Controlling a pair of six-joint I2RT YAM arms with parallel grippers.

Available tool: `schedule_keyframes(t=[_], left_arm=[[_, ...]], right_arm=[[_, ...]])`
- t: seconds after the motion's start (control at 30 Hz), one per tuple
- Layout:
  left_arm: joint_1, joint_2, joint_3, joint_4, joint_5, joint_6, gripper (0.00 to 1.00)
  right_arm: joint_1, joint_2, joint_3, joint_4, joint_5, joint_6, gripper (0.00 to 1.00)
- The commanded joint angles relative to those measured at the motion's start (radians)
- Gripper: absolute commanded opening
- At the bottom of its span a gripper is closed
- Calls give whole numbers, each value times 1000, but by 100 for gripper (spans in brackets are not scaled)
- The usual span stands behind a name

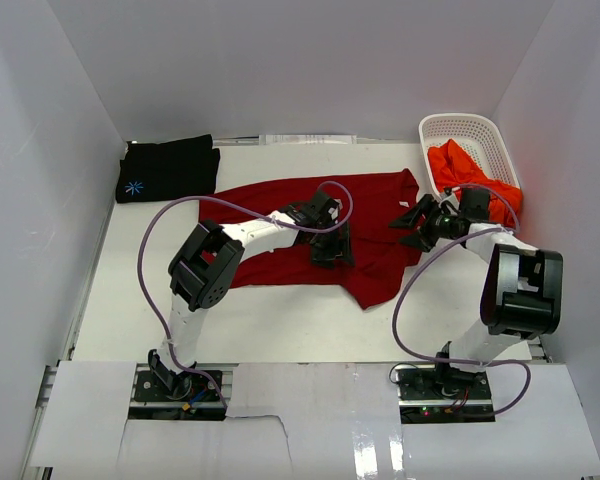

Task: Fold and stack the t-shirts
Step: Grap the side of the flattened tshirt closest away from the robot with both arms

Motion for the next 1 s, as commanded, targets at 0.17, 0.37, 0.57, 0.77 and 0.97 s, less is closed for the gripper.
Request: schedule_keyframes(t=[0.17,0.37,0.57,0.77,0.97], left_arm=[[-12,39,-5,-73,-26,18,71],[-12,51,1,-73,-19,17,71],[-12,56,7,-74,-20,17,71],[-13,51,-2,-73,-19,12,71],[-13,42,-16,-74,-20,12,72]], right_arm=[[120,-234,58,-300,406,-310,71],[124,-515,-122,-345,482,-347,71],[124,-536,-243,-385,428,-351,69],[124,-483,-333,-263,385,-296,66],[124,-404,-315,-194,422,-316,64]])
